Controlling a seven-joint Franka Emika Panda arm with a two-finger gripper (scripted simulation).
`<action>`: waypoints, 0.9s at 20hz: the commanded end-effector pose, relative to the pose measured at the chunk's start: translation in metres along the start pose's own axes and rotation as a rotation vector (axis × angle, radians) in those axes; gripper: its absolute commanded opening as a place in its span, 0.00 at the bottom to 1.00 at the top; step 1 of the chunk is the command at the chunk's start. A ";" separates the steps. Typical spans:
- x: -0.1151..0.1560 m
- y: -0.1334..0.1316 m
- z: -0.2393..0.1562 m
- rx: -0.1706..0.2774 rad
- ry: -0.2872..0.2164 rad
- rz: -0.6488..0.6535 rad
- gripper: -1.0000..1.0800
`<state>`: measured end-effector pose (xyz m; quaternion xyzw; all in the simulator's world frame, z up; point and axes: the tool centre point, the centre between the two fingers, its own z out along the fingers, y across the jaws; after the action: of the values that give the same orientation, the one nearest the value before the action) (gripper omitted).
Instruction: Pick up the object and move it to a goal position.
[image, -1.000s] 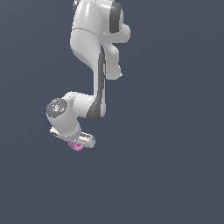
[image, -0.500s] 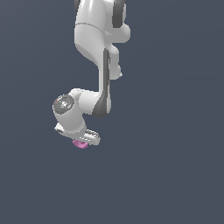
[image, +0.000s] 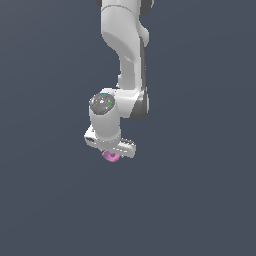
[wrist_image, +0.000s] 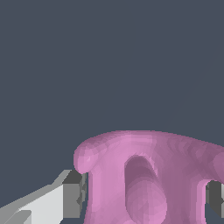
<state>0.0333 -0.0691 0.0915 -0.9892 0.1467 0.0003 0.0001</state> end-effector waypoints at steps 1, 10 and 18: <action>-0.014 -0.024 -0.013 0.000 0.000 -0.001 0.00; -0.055 -0.100 -0.052 0.000 0.001 0.000 0.00; -0.070 -0.133 -0.069 0.000 0.001 0.000 0.00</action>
<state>0.0054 0.0751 0.1587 -0.9893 0.1456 -0.0003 0.0001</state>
